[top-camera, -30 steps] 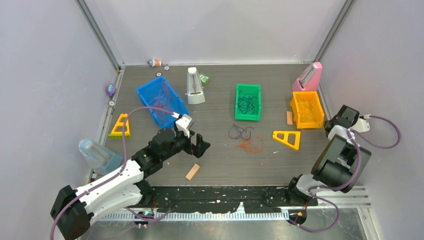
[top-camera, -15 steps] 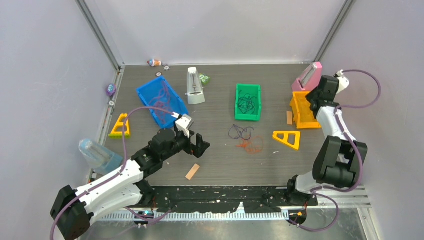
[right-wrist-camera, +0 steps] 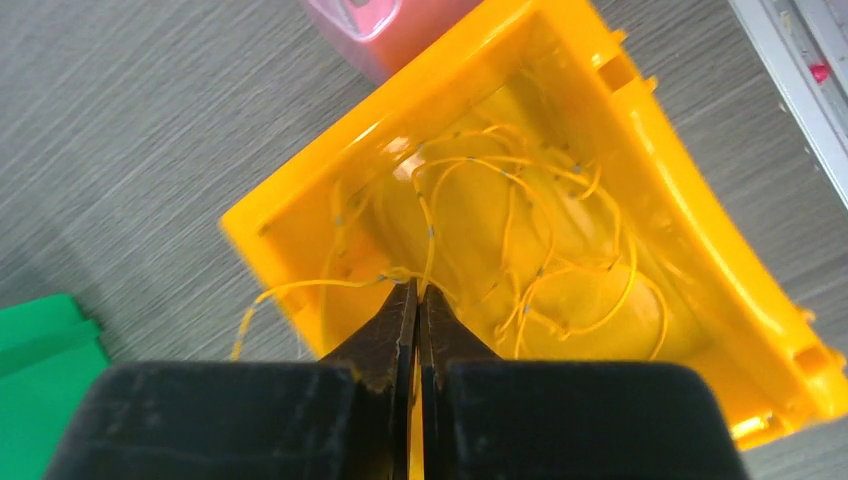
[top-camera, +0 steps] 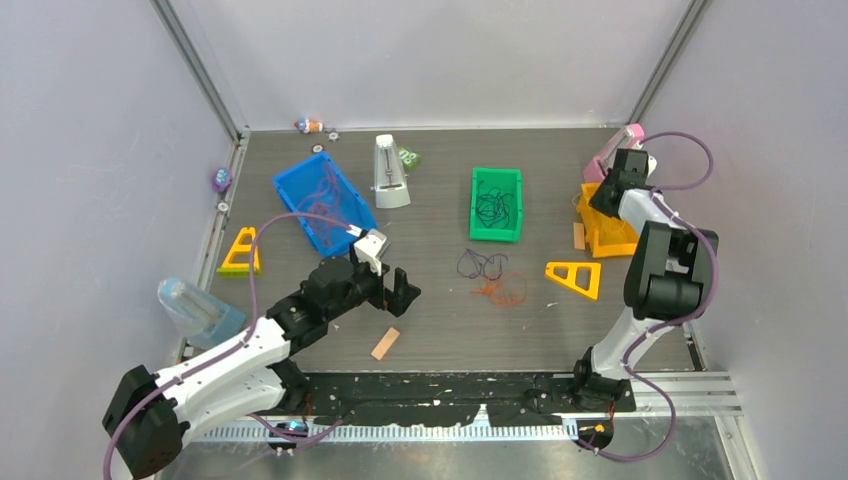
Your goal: Untangle the cables
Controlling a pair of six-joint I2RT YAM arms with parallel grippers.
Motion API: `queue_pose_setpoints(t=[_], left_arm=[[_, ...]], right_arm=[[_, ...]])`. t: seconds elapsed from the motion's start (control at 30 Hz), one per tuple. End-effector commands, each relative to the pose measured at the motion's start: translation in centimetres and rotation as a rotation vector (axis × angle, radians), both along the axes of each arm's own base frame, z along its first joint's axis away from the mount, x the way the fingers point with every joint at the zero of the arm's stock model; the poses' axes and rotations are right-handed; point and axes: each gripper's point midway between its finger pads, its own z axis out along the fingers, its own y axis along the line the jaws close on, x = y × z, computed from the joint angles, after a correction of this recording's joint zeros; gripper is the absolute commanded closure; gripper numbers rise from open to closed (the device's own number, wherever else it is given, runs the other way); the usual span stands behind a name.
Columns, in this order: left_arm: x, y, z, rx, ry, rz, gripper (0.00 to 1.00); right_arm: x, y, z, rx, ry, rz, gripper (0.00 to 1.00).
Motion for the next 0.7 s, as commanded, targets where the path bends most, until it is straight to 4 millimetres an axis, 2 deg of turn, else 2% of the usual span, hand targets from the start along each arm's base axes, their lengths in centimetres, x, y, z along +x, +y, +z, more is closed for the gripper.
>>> queue_pose_setpoints(t=[0.0, 0.1, 0.2, 0.3, 0.4, 0.47, 0.5, 0.53, 0.57, 0.6, 0.63, 0.67], left_arm=[[0.3, -0.6, 1.2, -0.017, -0.020, -0.012, 0.02], [0.4, -0.5, 1.4, -0.018, -0.025, -0.001, 0.01], [0.5, -0.4, 1.6, -0.017, -0.032, 0.006, 0.01], [0.6, -0.4, 1.6, -0.012, -0.028, 0.006, 0.01], [0.6, -0.4, 1.4, -0.010, -0.026, 0.006, 0.01], [0.6, -0.4, 1.4, -0.012, -0.029, 0.006, 0.01], [0.6, -0.4, 1.3, -0.012, -0.028, 0.006, 0.01], [0.6, -0.4, 1.3, -0.011, -0.027, 0.005, 0.01], [0.6, -0.5, 1.2, -0.011, -0.025, 0.004, 0.01], [0.6, -0.5, 1.2, -0.012, -0.025, 0.004, 0.01], [0.6, -0.6, 1.2, -0.013, -0.024, 0.002, 0.01], [0.6, -0.6, 1.2, -0.014, -0.021, 0.001, 0.01]], right_arm=[[0.9, -0.6, -1.4, 0.022, 0.058, 0.016, 0.95], [1.2, -0.6, -1.2, 0.041, 0.041, 0.024, 0.95], [1.5, -0.7, 0.3, 0.036, 0.013, 0.033, 0.95], [1.3, -2.2, 1.9, -0.031, 0.011, -0.023, 0.95], [1.0, -3.8, 2.4, -0.100, 0.033, -0.084, 0.95], [0.8, -4.8, 1.7, -0.137, 0.062, -0.123, 0.95], [0.7, -4.9, 0.5, -0.137, 0.090, -0.128, 0.95], [0.8, -4.9, 0.2, -0.132, 0.108, -0.123, 0.95], [0.9, -4.5, -1.4, -0.109, 0.145, -0.110, 0.95], [1.1, -4.4, -1.7, -0.094, 0.162, -0.103, 0.95], [1.0, -3.9, -3.1, -0.065, 0.196, -0.090, 0.95], [1.4, -3.5, -3.4, -0.047, 0.196, -0.077, 0.94]])
